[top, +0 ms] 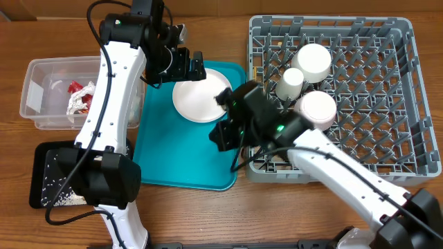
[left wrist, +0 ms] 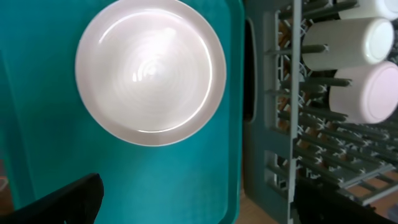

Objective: Sort waste into correct bins and load items into the dishwasher

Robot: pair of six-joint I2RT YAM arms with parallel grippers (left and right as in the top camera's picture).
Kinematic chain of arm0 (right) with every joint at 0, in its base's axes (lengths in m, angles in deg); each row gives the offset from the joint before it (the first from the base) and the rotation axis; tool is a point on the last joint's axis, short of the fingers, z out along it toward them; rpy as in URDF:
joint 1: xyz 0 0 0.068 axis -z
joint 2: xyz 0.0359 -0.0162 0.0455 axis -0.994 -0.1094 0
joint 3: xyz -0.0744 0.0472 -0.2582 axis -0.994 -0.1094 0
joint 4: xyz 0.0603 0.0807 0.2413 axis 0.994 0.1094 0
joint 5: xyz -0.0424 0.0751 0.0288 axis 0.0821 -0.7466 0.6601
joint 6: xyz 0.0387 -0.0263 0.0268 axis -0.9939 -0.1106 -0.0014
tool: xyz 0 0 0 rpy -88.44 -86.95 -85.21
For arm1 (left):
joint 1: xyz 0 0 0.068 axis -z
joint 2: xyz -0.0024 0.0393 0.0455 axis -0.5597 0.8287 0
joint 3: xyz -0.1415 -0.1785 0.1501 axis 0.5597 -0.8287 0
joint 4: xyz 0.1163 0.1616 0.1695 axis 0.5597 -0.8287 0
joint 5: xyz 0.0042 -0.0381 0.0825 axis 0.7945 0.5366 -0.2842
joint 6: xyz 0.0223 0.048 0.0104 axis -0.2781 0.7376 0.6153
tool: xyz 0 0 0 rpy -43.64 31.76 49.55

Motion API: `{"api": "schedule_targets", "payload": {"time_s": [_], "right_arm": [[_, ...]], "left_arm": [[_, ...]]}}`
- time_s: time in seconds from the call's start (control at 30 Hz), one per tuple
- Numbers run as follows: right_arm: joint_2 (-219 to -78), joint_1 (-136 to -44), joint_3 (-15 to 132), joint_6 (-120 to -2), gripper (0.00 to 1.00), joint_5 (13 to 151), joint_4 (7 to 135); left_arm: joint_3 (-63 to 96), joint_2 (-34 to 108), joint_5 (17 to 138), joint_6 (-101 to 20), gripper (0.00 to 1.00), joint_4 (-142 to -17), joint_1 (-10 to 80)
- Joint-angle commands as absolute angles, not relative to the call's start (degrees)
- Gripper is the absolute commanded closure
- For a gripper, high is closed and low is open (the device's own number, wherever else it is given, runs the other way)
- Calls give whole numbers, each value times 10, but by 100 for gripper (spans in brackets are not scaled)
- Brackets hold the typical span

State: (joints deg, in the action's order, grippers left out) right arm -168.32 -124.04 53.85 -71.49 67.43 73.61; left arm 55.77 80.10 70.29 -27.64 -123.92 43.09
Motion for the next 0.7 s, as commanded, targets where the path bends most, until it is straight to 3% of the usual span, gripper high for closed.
{"api": "schedule_targets", "payload": {"time_s": [0.0,0.23,0.5,0.67], "right_arm": [[-1695,-1274,509,-822,96,801,718],[-1741,-1318,497,-894,96,938,704],[-1775,-1316,498,-893,96,940,692],[-1775,-1316,498,-889,87,924,683]], "left_arm": [[570,782,670,-276,0,-1239,423],[570,784,645,-296,1,-1234,422],[542,786,645,-298,0,-1229,422],[498,786,640,-298,0,-1204,422]]}}
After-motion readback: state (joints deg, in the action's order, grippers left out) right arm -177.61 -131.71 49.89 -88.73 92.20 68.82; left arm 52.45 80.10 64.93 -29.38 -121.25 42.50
